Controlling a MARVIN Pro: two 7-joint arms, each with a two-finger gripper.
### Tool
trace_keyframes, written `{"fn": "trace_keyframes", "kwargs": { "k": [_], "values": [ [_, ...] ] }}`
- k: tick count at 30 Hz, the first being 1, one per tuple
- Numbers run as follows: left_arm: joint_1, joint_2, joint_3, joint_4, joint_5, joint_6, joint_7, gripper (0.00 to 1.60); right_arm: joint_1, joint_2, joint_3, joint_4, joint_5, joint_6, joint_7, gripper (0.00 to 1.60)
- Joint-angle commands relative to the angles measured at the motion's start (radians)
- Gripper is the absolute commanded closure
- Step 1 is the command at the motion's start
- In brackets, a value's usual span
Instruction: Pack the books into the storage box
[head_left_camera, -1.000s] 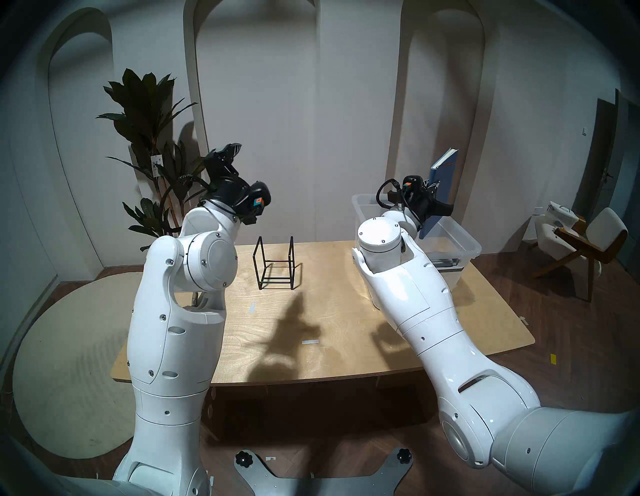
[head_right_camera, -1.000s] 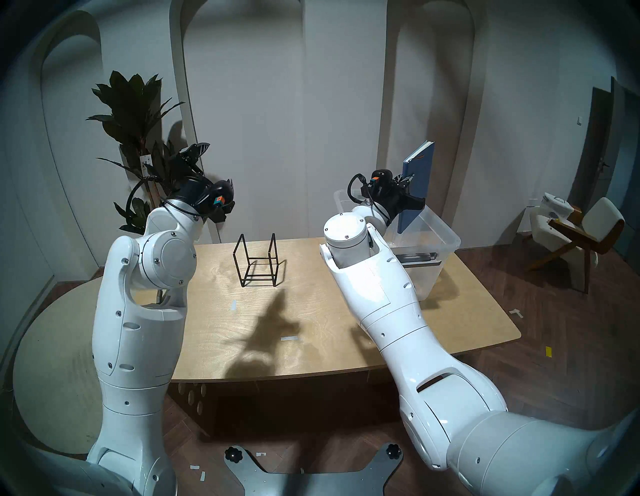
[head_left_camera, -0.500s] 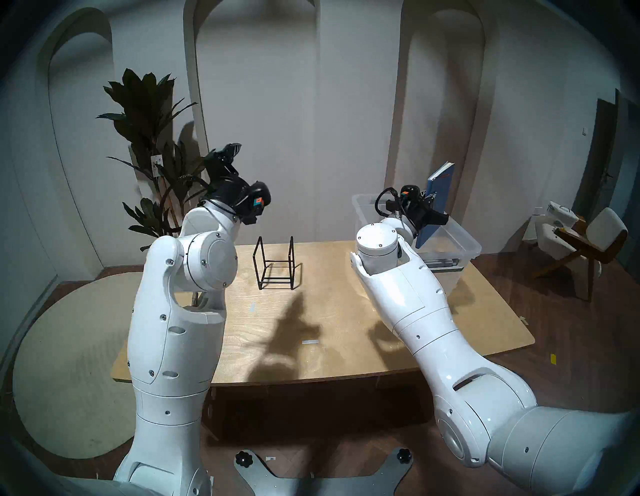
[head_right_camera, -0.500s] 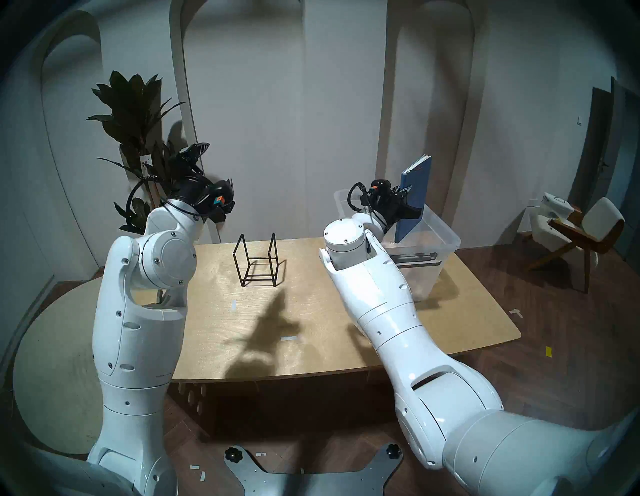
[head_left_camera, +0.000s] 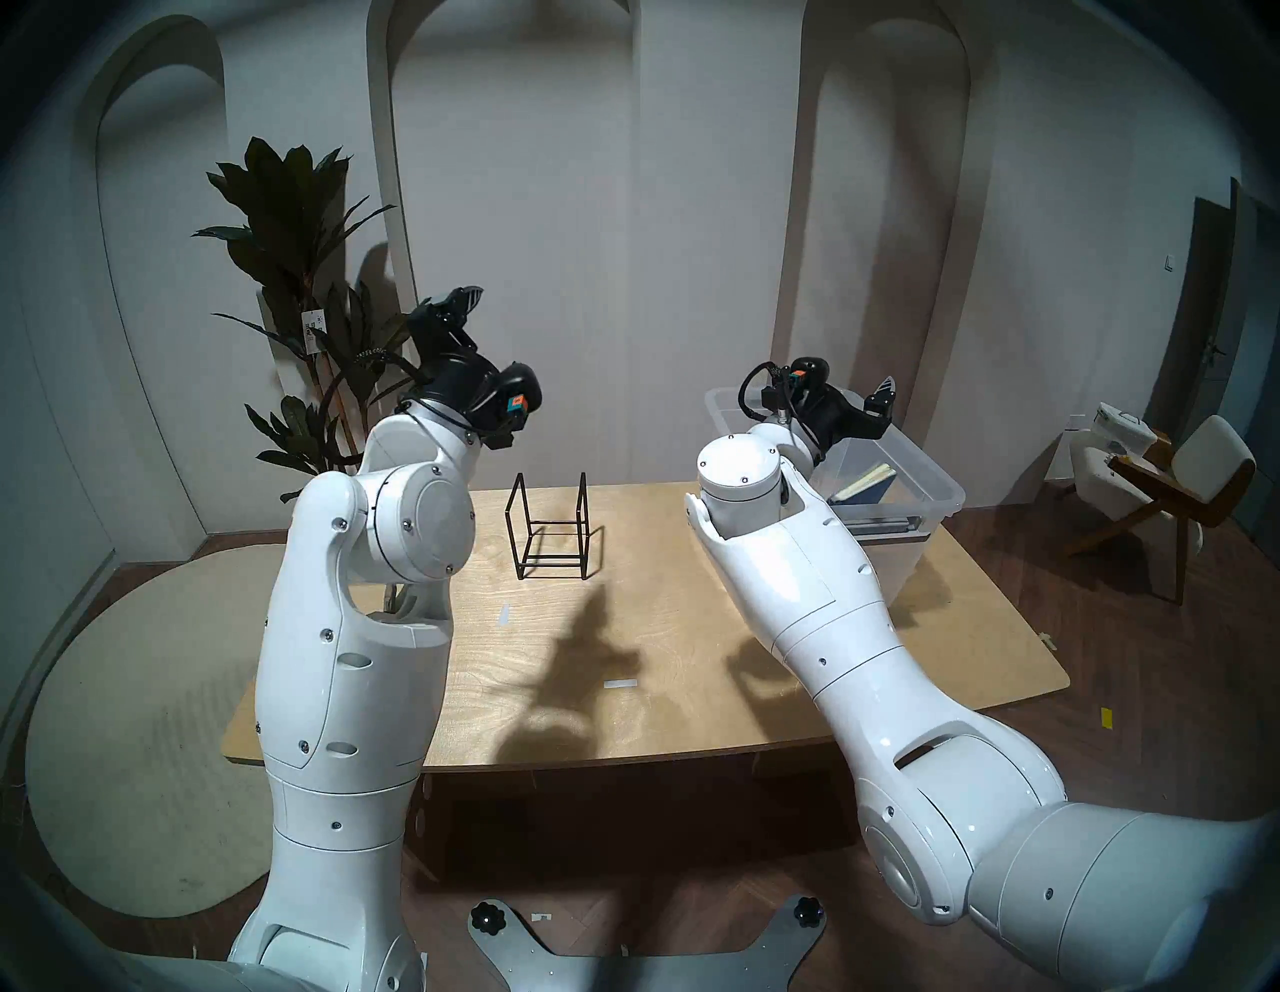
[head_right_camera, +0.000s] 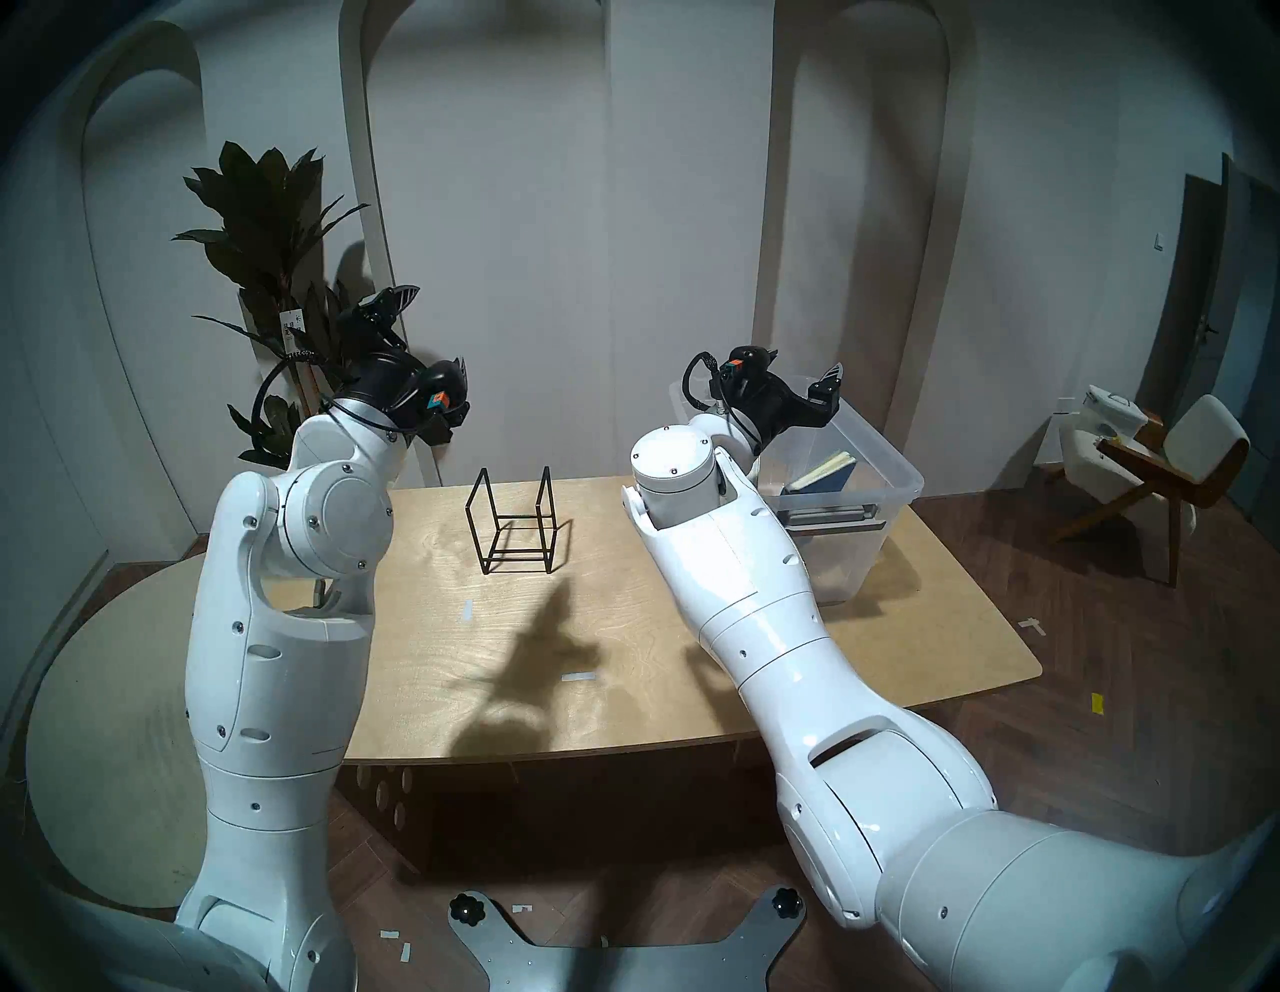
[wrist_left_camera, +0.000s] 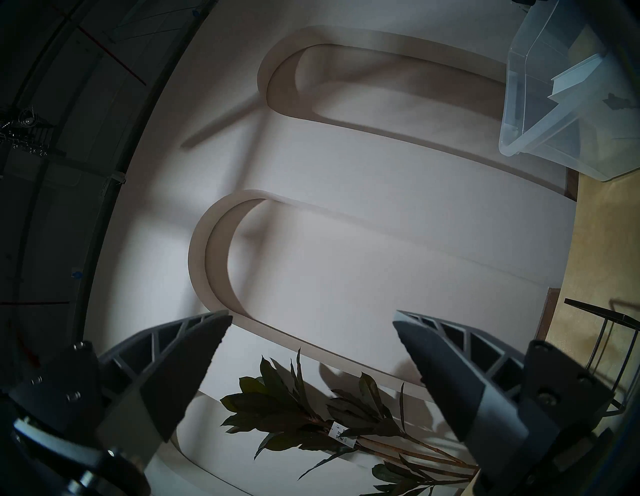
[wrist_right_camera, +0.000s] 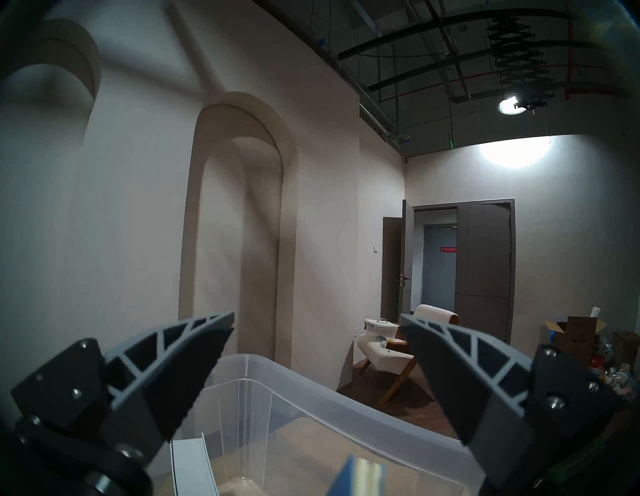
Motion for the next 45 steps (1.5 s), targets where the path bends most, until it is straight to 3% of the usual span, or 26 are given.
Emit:
{"fn": "trace_keyframes", "kwargs": {
  "k": [1, 12, 21, 27, 32, 41, 43, 45],
  "values": [
    [-0.012, -0.001, 0.0, -0.015, 0.003, 0.001, 0.001, 0.0, 0.021, -0.003, -0.017, -0.057, -0.014, -0.007, 0.002, 0.0],
    [-0.011, -0.004, -0.001, -0.014, 0.004, -0.002, 0.001, 0.0, 0.064, 0.011, 0.003, -0.117, -0.019, 0.037, -0.024, 0.0],
    [-0.011, -0.006, -0.003, -0.015, 0.006, -0.004, 0.0, 0.0, 0.007, 0.037, 0.034, -0.255, -0.003, 0.14, -0.026, 0.0],
    [-0.011, -0.008, -0.004, -0.014, 0.006, -0.006, 0.001, 0.0, -0.01, 0.025, 0.08, -0.336, 0.065, 0.134, 0.007, 0.0],
    [-0.011, -0.009, -0.004, -0.013, 0.006, -0.008, 0.001, 0.0, -0.036, 0.063, 0.059, -0.401, 0.069, 0.216, 0.039, 0.0],
    [-0.011, -0.011, -0.006, -0.013, 0.007, -0.011, 0.002, 0.0, -0.097, 0.182, 0.099, -0.527, 0.062, 0.302, 0.075, 0.0],
    [-0.011, -0.012, -0.006, -0.013, 0.008, -0.012, 0.001, 0.0, -0.128, 0.216, 0.096, -0.558, 0.029, 0.333, 0.081, 0.0],
    [-0.011, -0.012, -0.007, -0.013, 0.008, -0.012, 0.001, 0.0, -0.149, 0.235, 0.116, -0.582, 0.056, 0.354, 0.101, 0.0]
  ]
}}
